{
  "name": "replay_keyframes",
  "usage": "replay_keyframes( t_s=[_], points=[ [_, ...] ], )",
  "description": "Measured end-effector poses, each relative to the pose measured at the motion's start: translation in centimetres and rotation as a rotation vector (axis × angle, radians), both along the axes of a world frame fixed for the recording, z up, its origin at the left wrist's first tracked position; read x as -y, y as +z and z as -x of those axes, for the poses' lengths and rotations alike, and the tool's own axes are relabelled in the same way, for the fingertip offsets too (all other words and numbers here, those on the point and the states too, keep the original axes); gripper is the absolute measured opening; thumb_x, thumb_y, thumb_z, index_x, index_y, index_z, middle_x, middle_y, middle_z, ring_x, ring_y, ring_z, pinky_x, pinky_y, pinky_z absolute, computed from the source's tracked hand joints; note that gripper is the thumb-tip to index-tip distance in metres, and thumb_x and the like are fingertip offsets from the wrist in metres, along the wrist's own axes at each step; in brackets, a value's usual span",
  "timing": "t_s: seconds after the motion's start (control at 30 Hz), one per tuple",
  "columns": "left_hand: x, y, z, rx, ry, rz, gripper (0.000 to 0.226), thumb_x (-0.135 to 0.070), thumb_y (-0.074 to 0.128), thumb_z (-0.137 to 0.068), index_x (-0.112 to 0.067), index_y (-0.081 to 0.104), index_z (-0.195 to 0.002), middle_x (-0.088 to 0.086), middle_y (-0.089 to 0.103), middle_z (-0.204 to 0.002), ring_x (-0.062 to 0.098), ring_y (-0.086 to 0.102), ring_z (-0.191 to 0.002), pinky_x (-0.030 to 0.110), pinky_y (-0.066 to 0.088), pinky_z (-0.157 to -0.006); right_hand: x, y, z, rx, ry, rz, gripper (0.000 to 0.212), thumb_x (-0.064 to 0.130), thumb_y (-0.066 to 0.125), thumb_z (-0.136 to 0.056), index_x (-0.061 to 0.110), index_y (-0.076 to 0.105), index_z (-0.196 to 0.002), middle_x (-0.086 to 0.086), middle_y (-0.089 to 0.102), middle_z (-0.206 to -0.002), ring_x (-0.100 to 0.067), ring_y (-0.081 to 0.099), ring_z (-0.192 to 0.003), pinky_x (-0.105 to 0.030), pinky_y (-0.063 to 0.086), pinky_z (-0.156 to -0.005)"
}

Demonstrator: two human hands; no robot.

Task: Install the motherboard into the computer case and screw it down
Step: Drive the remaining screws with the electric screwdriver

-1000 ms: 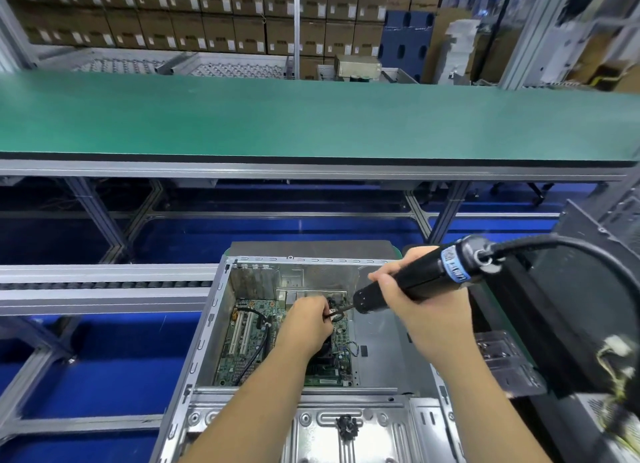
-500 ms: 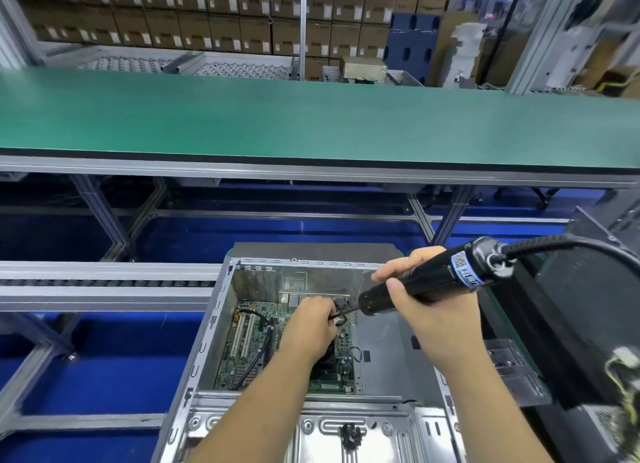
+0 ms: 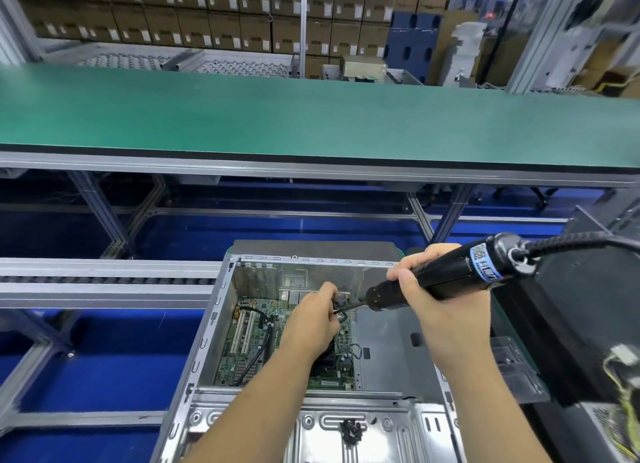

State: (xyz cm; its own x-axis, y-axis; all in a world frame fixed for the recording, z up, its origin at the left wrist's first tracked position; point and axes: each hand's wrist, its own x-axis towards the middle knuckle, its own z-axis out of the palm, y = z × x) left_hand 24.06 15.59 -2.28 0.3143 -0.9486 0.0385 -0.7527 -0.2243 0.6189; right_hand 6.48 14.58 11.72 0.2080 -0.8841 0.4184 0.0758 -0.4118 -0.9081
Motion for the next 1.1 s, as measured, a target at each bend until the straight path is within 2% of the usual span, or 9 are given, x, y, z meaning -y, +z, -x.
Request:
replay_keyframes(
  t_s=[0.1, 0.2, 0.3, 0.4, 0.57, 0.67, 0.73, 0.93, 1.1],
  points=[
    [0.0, -0.1, 0.0, -0.006, -0.004, -0.002, 0.032, -0.012, 0.061, -0.087, -0.029, 0.042, -0.106, -0.005, 0.054, -0.090, 0.017, 0.053, -0.082, 0.040, 0.053, -0.072, 0.0, -0.1, 0.0, -0.011, -0.023, 0.026, 0.017, -0.020, 0.068, -0.082, -0.007, 0.059, -0.089, -0.010, 0.070, -0.083, -0.011, 0.069, -0.080, -0.016, 0.054, -0.078],
    [0.1, -0.2, 0.0, 0.010, -0.018, -0.025, 0.047, -0.023, 0.071, -0.084, -0.031, 0.039, -0.117, -0.009, 0.051, -0.107, 0.015, 0.052, -0.094, 0.035, 0.050, -0.074, 0.3, -0.2, 0.1, -0.009, -0.062, 0.040, 0.016, -0.017, 0.071, -0.082, -0.006, 0.061, -0.088, -0.007, 0.070, -0.082, -0.014, 0.069, -0.081, -0.018, 0.054, -0.078],
    [0.4, -0.6, -0.2, 0.050, -0.004, -0.057, 0.050, -0.036, 0.071, -0.085, -0.027, 0.043, -0.125, -0.009, 0.050, -0.119, 0.015, 0.047, -0.111, 0.034, 0.048, -0.087, 0.7, -0.1, 0.3, 0.025, -0.073, 0.056, 0.024, -0.004, 0.073, -0.082, 0.019, 0.066, -0.084, -0.006, 0.072, -0.084, -0.020, 0.070, -0.086, -0.024, 0.055, -0.084],
    [0.4, -1.0, -0.2, 0.222, -0.063, -0.116, 0.030, -0.043, 0.057, -0.094, -0.027, 0.060, -0.119, -0.006, 0.056, -0.119, 0.019, 0.046, -0.115, 0.036, 0.042, -0.095, 1.9, -0.6, 0.5, 0.029, -0.098, 0.018, 0.023, 0.007, 0.069, -0.079, 0.029, 0.067, -0.082, -0.003, 0.076, -0.087, -0.019, 0.074, -0.092, -0.030, 0.056, -0.088],
    [0.6, -1.4, -0.3, 0.264, -0.080, -0.136, 0.025, -0.037, 0.050, -0.099, -0.033, 0.069, -0.115, -0.008, 0.063, -0.117, 0.019, 0.051, -0.112, 0.038, 0.039, -0.096, 4.8, -2.5, -0.2, 0.031, -0.131, -0.082, 0.031, -0.001, 0.078, -0.079, 0.028, 0.066, -0.076, 0.006, 0.071, -0.075, -0.012, 0.071, -0.076, -0.019, 0.054, -0.074],
    [0.8, -1.4, -0.1, 0.260, -0.072, -0.147, 0.026, -0.034, 0.049, -0.097, -0.034, 0.069, -0.113, -0.008, 0.062, -0.115, 0.018, 0.052, -0.110, 0.039, 0.039, -0.097, 5.9, -3.2, -0.4, 0.024, -0.106, -0.107, 0.019, 0.022, 0.082, -0.072, 0.030, 0.065, -0.076, 0.005, 0.070, -0.074, -0.013, 0.069, -0.074, -0.019, 0.055, -0.073],
    [0.8, -1.5, -0.1, 0.267, -0.067, -0.169, 0.026, -0.034, 0.049, -0.094, -0.034, 0.069, -0.112, -0.008, 0.061, -0.115, 0.018, 0.052, -0.111, 0.039, 0.038, -0.098, 6.4, -3.6, -0.5, 0.011, -0.082, -0.136, 0.022, 0.034, 0.084, -0.067, 0.030, 0.065, -0.076, 0.003, 0.069, -0.074, -0.013, 0.068, -0.074, -0.025, 0.056, -0.074],
    [0.8, -1.6, 0.0, 0.283, -0.093, -0.182, 0.026, -0.033, 0.050, -0.094, -0.031, 0.069, -0.111, -0.006, 0.060, -0.118, 0.020, 0.051, -0.113, 0.042, 0.036, -0.101, 7.7, -4.5, -1.6, 0.031, 0.022, -0.166, 0.017, 0.038, 0.083, -0.065, 0.037, 0.069, -0.074, 0.006, 0.067, -0.072, -0.017, 0.064, -0.075, -0.033, 0.053, -0.078],
    [0.7, -1.5, 0.0, 0.295, -0.101, -0.186, 0.028, -0.032, 0.048, -0.094, -0.031, 0.068, -0.113, -0.005, 0.060, -0.121, 0.020, 0.051, -0.114, 0.042, 0.036, -0.101, 8.0, -5.2, -2.5, 0.021, 0.002, -0.163, 0.016, 0.045, 0.082, -0.068, 0.035, 0.071, -0.073, 0.004, 0.068, -0.069, -0.018, 0.067, -0.071, -0.024, 0.055, -0.071]
  ],
)
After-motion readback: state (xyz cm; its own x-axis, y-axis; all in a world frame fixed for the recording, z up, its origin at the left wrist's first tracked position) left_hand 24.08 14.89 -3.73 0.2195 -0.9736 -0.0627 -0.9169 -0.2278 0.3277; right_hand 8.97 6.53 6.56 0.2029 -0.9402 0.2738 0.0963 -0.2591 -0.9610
